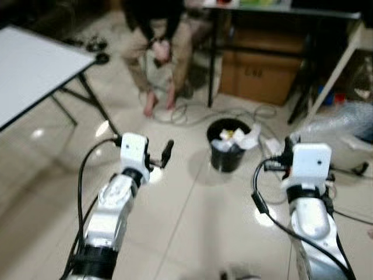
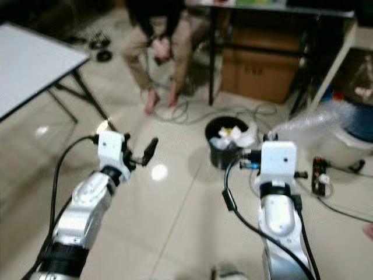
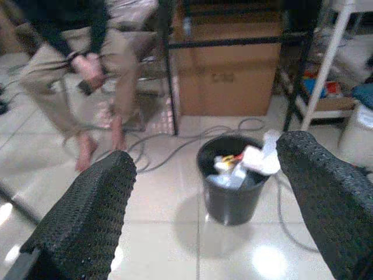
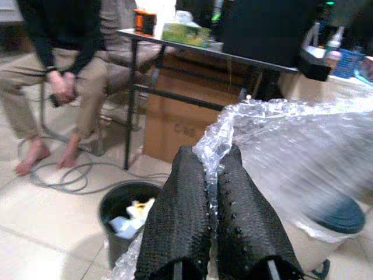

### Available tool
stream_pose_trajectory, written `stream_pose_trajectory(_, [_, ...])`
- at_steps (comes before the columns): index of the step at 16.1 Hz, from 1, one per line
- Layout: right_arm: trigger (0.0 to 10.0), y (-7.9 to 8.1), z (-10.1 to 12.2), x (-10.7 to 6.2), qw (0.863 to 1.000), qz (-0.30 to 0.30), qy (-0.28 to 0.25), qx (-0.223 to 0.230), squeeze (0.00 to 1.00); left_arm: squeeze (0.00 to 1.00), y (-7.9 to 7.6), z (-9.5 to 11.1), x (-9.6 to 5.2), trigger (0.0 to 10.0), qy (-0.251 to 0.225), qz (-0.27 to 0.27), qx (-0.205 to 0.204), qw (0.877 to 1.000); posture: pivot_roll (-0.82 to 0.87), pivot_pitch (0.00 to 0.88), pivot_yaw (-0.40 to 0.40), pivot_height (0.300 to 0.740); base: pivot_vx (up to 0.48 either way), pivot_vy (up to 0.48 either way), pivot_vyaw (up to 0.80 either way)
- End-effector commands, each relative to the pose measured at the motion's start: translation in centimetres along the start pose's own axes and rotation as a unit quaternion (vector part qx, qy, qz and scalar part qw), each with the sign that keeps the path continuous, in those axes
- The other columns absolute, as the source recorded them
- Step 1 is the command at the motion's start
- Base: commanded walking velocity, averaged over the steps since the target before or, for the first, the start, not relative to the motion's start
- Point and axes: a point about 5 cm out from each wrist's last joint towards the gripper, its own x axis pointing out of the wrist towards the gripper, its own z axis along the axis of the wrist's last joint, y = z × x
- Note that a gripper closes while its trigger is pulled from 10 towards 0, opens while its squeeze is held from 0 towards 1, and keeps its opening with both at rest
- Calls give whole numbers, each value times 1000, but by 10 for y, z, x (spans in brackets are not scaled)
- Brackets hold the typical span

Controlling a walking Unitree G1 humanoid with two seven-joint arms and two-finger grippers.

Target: Picking trash to rubbish bin

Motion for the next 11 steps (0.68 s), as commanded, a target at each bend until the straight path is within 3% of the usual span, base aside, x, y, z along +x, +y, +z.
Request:
stream_pose_trajectory(1, [0, -6, 3, 0, 1000, -11, -7, -9, 0, 0, -7, 0, 1, 10000, -1, -12, -1, 1000, -126, 136, 85, 740, 458, 0, 0])
stream_pose_trajectory(11, [0, -3, 9, 2, 1000, -6, -24, -8, 0, 0, -10, -3, -1, 10000, 4, -25, 7, 1000, -121, 135, 89, 740, 468, 0, 0])
